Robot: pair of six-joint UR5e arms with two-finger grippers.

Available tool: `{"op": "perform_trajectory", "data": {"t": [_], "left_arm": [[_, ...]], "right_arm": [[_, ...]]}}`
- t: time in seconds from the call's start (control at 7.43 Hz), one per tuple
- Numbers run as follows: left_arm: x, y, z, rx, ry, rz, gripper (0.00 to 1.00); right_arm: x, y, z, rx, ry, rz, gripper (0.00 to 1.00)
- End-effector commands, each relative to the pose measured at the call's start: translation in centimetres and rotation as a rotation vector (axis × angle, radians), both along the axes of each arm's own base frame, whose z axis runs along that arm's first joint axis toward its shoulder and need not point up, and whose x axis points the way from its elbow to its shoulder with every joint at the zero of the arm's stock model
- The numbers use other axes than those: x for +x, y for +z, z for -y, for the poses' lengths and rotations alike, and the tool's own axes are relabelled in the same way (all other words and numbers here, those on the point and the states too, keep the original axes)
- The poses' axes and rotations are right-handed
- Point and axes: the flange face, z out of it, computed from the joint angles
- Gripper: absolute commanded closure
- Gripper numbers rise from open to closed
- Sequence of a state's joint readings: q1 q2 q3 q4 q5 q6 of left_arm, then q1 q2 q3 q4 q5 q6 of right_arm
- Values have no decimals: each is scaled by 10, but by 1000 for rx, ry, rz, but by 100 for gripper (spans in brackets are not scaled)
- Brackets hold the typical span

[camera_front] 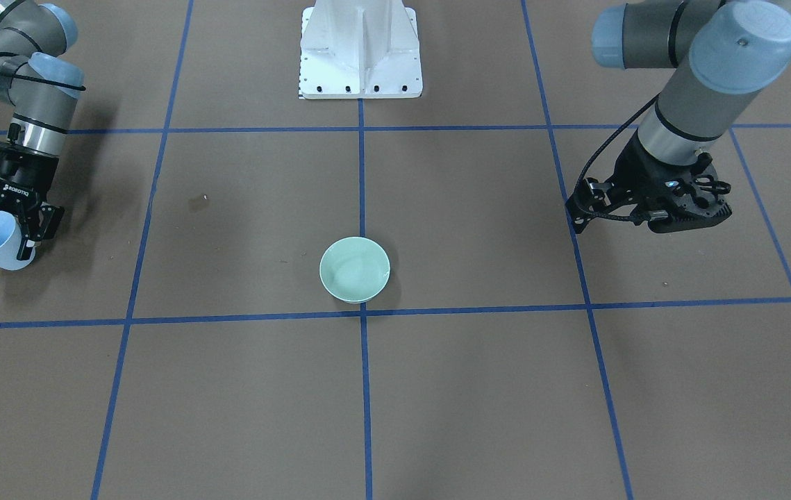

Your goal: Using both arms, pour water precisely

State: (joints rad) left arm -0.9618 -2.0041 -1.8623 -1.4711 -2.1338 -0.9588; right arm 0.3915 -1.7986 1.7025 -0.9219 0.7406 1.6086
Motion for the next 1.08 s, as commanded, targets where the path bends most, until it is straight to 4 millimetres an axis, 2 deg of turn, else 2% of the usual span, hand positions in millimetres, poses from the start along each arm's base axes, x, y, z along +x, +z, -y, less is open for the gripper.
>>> {"op": "perform_trajectory", "data": {"t": [0.0, 0.13, 0.94], "left_arm": [[0, -1, 0, 1, 0, 0, 0], [0, -1, 0, 3, -1, 0, 0], [0, -1, 0, 0, -2, 0, 0]], "right_arm": [[0, 1, -1, -1, -2, -1, 72], [-1, 1, -1, -1, -3, -1, 64], [-4, 4, -5, -4, -10, -1, 30]]}}
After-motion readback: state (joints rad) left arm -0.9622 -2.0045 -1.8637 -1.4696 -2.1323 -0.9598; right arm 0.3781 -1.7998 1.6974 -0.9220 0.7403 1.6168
